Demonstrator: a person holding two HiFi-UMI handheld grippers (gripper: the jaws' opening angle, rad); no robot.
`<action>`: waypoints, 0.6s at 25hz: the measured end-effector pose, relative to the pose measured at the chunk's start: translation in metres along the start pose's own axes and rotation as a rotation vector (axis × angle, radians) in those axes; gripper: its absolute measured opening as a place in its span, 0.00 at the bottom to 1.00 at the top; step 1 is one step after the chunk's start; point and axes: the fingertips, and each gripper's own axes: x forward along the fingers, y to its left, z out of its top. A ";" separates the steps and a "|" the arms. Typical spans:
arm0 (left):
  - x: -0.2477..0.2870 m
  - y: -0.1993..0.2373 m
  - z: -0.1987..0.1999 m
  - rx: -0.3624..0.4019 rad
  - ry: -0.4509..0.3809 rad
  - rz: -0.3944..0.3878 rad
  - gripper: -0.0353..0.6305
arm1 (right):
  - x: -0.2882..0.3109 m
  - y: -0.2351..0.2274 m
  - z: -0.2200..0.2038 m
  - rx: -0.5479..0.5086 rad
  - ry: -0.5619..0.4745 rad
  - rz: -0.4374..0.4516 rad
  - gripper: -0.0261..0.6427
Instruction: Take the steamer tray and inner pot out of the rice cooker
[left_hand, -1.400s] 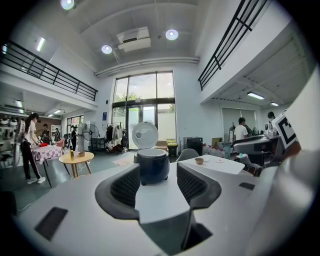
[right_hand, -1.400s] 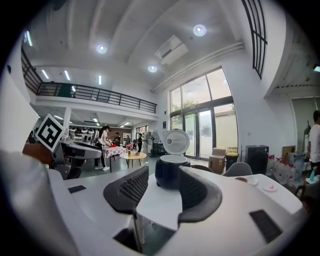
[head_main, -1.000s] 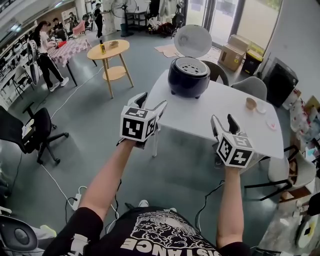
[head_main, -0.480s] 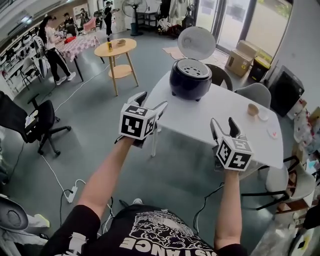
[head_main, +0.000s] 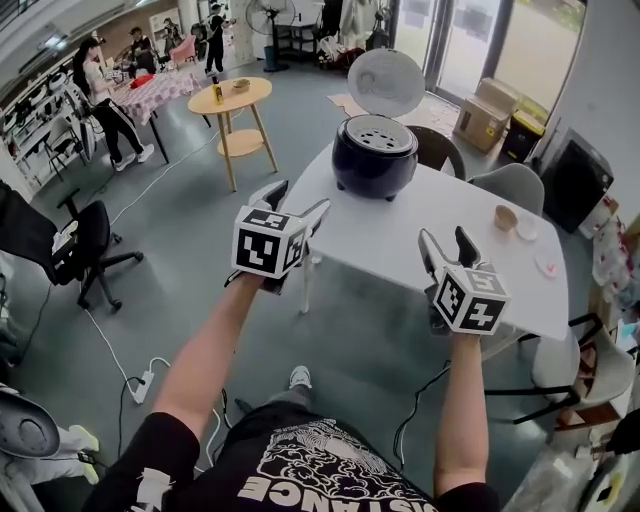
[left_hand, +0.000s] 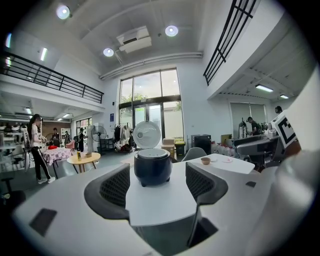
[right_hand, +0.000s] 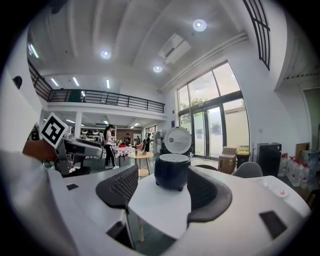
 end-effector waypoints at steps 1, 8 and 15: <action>0.004 0.000 0.000 0.000 0.000 0.000 0.56 | 0.003 -0.004 -0.001 0.004 0.000 0.001 0.50; 0.055 0.007 0.002 -0.006 0.005 0.014 0.56 | 0.051 -0.035 0.000 0.001 0.010 0.030 0.50; 0.138 0.046 0.013 -0.019 -0.002 0.016 0.56 | 0.137 -0.061 0.009 0.007 0.028 0.061 0.50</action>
